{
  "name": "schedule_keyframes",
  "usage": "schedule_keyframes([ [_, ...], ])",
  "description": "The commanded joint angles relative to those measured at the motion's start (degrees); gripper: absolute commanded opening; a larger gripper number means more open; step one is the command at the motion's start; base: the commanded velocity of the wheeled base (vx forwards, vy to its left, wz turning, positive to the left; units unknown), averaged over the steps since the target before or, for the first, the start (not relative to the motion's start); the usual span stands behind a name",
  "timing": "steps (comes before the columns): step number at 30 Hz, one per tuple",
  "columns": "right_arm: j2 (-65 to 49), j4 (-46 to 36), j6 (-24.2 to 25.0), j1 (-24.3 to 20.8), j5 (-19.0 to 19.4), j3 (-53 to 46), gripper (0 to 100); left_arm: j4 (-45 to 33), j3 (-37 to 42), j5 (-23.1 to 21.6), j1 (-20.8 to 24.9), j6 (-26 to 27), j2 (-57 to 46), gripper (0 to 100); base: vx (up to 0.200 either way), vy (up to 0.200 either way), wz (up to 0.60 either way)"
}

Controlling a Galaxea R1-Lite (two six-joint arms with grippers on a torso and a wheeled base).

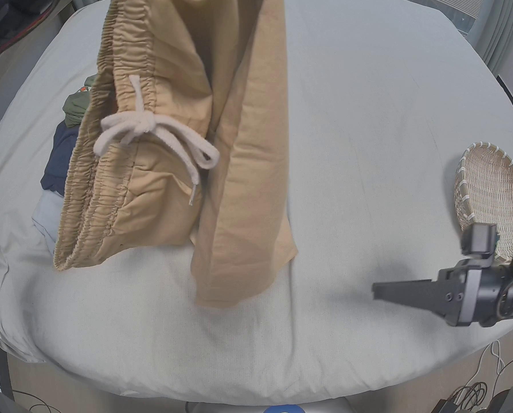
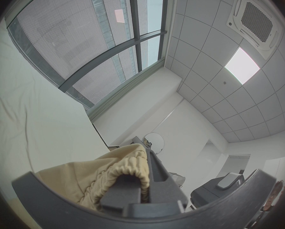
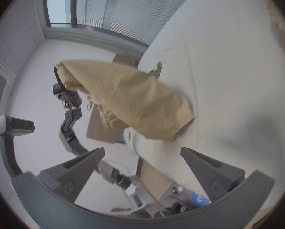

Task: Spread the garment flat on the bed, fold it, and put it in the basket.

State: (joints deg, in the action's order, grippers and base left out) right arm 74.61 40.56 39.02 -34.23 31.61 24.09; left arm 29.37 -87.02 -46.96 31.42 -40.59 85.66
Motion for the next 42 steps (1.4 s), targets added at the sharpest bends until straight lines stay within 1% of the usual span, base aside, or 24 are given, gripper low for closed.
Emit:
schedule_keyframes([
  [1, 13.81, 2.86, 1.76, -3.91, 4.78, -0.01, 100, 0.16, -3.16, 0.38, 0.23, -0.01, 4.16, 0, 0.000, 0.000, 0.00],
  [3, 16.80, 4.71, 1.76, -4.00, 5.39, 0.17, 100, 0.16, -3.16, 0.73, 0.31, -0.01, 4.16, 0, 0.000, 0.000, 0.00],
  [6, 20.67, 9.63, 1.93, -5.58, 5.22, -0.01, 100, 0.08, -3.16, 0.82, 0.23, -0.01, 4.07, 0, 0.000, 0.000, 0.00],
  [9, 26.03, 17.27, 2.29, -6.55, 5.13, -0.18, 100, 0.08, -3.16, 0.90, 0.23, -0.01, 4.07, 0, 0.000, 0.000, 0.00],
  [11, 27.96, 21.14, 3.69, -7.52, 5.22, -0.18, 100, 0.08, -3.16, 0.90, 0.23, -0.01, 4.07, 0, 0.000, 0.000, 0.00],
  [14, 29.02, 25.62, 7.91, -9.80, 5.22, 0.17, 100, 0.08, -3.16, 0.90, 0.23, -0.01, 4.07, 0, 0.000, 0.000, 0.00],
  [15, 29.02, 25.62, 7.91, -9.80, 5.22, 0.17, 100, 0.08, -3.16, 0.90, 0.23, -0.01, 4.07, 0, 0.000, 0.000, 0.00],
  [16, 29.19, 27.38, 9.32, -10.77, 4.86, 0.52, 100, 0.16, -3.16, 0.99, 0.23, -0.01, 3.99, 0, 0.000, 0.000, 0.00],
  [18, 31.74, 30.37, 9.93, -11.74, 4.51, 2.45, 100, 0.08, -3.16, 1.61, 0.23, -0.01, 3.90, 0, 0.000, 0.000, 0.00],
  [27, 37.10, 31.95, 9.76, -11.82, 4.16, 5.53, 100, 0.08, -3.07, 1.69, 0.23, -0.01, 3.55, 0, 0.000, 0.000, 0.00],
  [30, 39.74, 35.20, 9.76, -11.56, 2.49, 7.29, 100, 0.08, -3.07, 1.69, 0.23, -0.01, 3.37, 0, 0.000, 0.000, 0.00],
  [32, 41.41, 37.14, 9.76, -11.47, 2.14, 8.52, 100, 0.08, -3.07, 1.96, 0.23, -0.01, 3.37, 0, 0.000, 0.000, 0.00],
  [37, 42.82, 37.75, 9.76, -11.21, 1.70, 10.54, 100, 0.08, -2.90, 2.75, 0.23, -0.01, 3.28, 0, 0.000, 0.000, 0.00],
  [41, 44.40, 37.84, 9.58, -10.86, -0.15, 12.03, 100, -0.01, -2.90, 2.84, 0.23, -0.10, 3.19, 0, 0.000, 0.000, 0.00],
  [42, 45.01, 37.93, 9.41, -10.86, -1.11, 12.74, 100, -0.01, -3.07, 2.92, 0.23, -0.10, 3.19, 0, 0.000, 0.000, 0.00],
])
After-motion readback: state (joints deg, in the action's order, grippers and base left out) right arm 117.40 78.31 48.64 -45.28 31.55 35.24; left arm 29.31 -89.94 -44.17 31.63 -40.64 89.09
